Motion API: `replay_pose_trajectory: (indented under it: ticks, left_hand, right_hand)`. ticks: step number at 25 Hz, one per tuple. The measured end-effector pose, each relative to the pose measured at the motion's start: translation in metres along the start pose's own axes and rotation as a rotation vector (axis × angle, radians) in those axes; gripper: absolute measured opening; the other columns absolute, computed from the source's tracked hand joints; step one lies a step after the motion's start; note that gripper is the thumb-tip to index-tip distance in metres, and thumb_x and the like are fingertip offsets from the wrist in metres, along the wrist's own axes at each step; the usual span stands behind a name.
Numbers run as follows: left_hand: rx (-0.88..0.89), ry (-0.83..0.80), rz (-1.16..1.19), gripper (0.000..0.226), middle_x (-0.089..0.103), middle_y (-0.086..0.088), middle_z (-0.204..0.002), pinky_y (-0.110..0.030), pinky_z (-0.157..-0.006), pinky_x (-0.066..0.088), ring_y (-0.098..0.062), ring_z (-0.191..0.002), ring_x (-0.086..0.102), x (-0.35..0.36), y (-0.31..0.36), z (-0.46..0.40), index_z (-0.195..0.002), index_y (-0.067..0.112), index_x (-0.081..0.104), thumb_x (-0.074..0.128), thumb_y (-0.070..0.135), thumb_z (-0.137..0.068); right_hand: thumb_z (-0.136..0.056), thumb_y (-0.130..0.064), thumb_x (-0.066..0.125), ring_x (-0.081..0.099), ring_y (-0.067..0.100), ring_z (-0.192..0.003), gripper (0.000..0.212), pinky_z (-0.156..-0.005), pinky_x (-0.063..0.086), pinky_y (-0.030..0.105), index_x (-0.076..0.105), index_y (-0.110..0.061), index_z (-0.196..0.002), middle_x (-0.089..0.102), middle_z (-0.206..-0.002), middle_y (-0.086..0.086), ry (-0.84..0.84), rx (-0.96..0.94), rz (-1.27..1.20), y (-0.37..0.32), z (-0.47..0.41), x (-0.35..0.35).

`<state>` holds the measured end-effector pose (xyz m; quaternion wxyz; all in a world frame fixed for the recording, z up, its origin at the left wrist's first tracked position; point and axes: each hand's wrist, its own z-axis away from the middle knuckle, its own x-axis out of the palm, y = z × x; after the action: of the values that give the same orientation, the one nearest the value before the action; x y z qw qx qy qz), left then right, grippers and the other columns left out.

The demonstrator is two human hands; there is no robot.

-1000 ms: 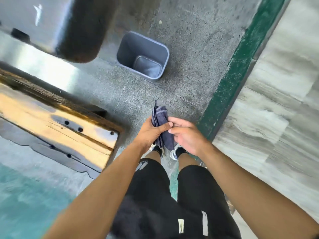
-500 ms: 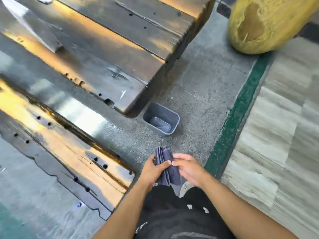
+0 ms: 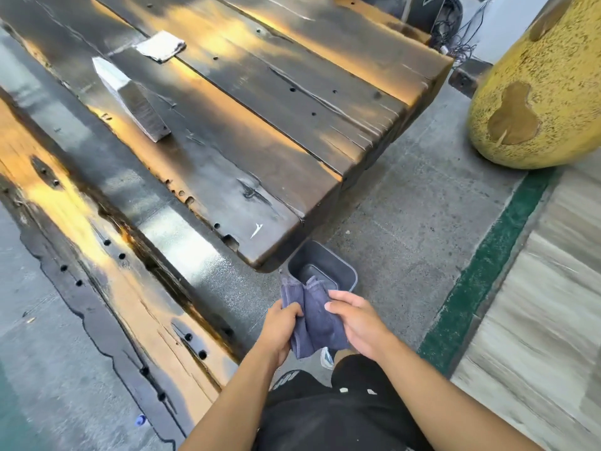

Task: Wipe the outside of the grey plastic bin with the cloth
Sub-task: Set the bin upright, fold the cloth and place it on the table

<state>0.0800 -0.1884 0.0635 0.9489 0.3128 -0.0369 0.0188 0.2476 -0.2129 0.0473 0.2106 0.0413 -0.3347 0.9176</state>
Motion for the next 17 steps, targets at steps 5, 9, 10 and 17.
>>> replay_pose_trajectory:
  ticks: [5,9,10,17]
  left_hand:
    - [0.005,0.101,0.171,0.02,0.065,-0.014,-0.086,-0.036,-0.071,0.058,-0.027,-0.078,0.064,0.015,0.06,-0.016,-0.096,0.005,0.063,0.047,-0.005,-0.088]
    - [0.023,0.161,0.301,0.027,0.071,-0.014,-0.09,-0.043,-0.071,0.063,-0.031,-0.086,0.068,0.031,0.095,-0.02,-0.102,0.006,0.066,0.045,-0.007,-0.09]
    - [0.027,0.166,0.328,0.029,0.071,-0.015,-0.091,-0.048,-0.078,0.063,-0.033,-0.09,0.068,0.034,0.103,-0.019,-0.103,0.007,0.067,0.045,-0.007,-0.09]
    - [-0.008,0.204,0.42,0.036,0.07,-0.02,-0.097,-0.05,-0.078,0.061,-0.035,-0.088,0.07,0.018,0.125,-0.039,-0.105,0.003,0.064,0.04,-0.011,-0.082]
  right_hand:
    - [-0.092,0.01,0.063,0.075,0.027,-0.095,0.022,-0.082,0.061,0.037,0.069,-0.001,-0.111,0.078,-0.102,0.017,-0.203,0.023,0.099,-0.068,-0.051,0.006]
    - [-0.093,-0.004,0.07,0.074,0.032,-0.103,0.027,-0.09,0.059,0.046,0.07,0.0,-0.119,0.077,-0.11,0.018,-0.326,0.058,0.269,-0.109,-0.083,0.009]
    - [-0.093,-0.007,0.071,0.074,0.033,-0.104,0.026,-0.094,0.057,0.05,0.07,0.0,-0.118,0.077,-0.11,0.018,-0.346,0.078,0.295,-0.116,-0.091,0.01]
    - [-0.103,-0.018,0.059,0.074,0.03,-0.105,0.016,-0.098,0.055,0.055,0.068,-0.01,-0.112,0.078,-0.108,0.012,-0.317,0.13,0.381,-0.141,-0.124,0.035]
